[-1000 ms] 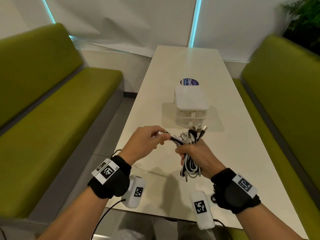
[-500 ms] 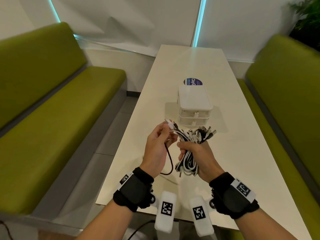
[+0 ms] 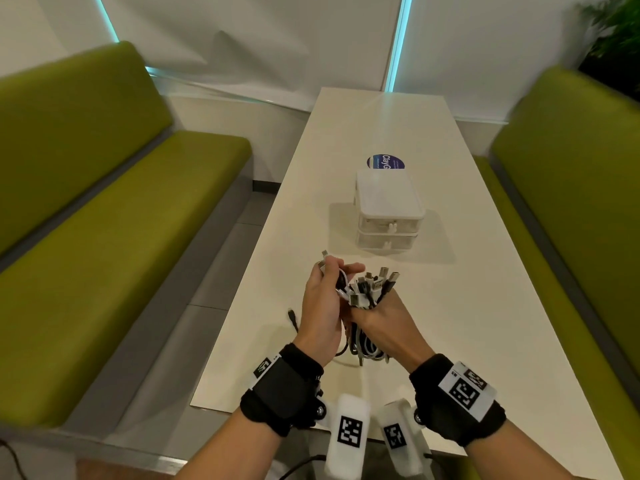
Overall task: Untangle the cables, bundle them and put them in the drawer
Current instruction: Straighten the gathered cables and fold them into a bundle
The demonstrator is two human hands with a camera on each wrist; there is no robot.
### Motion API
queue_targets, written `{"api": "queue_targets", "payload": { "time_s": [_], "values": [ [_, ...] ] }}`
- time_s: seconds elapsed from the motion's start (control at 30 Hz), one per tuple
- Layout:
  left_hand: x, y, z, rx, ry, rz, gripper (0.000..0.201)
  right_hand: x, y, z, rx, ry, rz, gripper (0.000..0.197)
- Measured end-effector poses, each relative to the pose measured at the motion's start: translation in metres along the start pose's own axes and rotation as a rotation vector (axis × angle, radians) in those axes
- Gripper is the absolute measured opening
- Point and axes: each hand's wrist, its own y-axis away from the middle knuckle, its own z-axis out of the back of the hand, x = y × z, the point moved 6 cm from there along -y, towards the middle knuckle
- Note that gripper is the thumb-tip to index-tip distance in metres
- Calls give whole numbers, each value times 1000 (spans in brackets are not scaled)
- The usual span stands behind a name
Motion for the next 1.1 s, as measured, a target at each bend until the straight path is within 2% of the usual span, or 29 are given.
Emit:
{"api": "queue_targets", "payload": {
  "time_s": [0.13,0.4,0.5,0.6,0.73,0.8,0.87,0.97,1.0,1.07,1.1],
  "values": [
    [-2,1,-9,66,-55,52,26,12,3,3,64,-40,9,24],
    [-2,-3,-15,162,76,212,28,13,-2,8,-18,-32,45,11],
    [-5,-4,-12,151,-84,190,28,8,-1,9,-40,-47,20,18],
    [-12,-3,-10,165,-293,129,37,2,-1,15,-72,-113,-45,13],
    [-14,-4,-8,217,-346,104,46,3,0,18,-41,-287,-107,11],
    [-11,-5,-3,244,-348,100,53,2,-1,21,-62,-328,-116,12],
    [-12,-4,10,219,-386,36,58,-3,-3,26,-107,-369,-151,9],
    [-17,0,40,56,-595,-120,48,-9,-5,38,-192,-423,-170,9],
    [-18,2,51,-4,-704,-131,44,-10,-6,42,-221,-432,-161,9],
    [-11,5,69,-57,-993,-47,48,-10,-8,46,-264,-442,-144,6],
    [-4,4,75,-33,-1126,15,53,-10,-8,47,-274,-448,-137,6]
  ]
}}
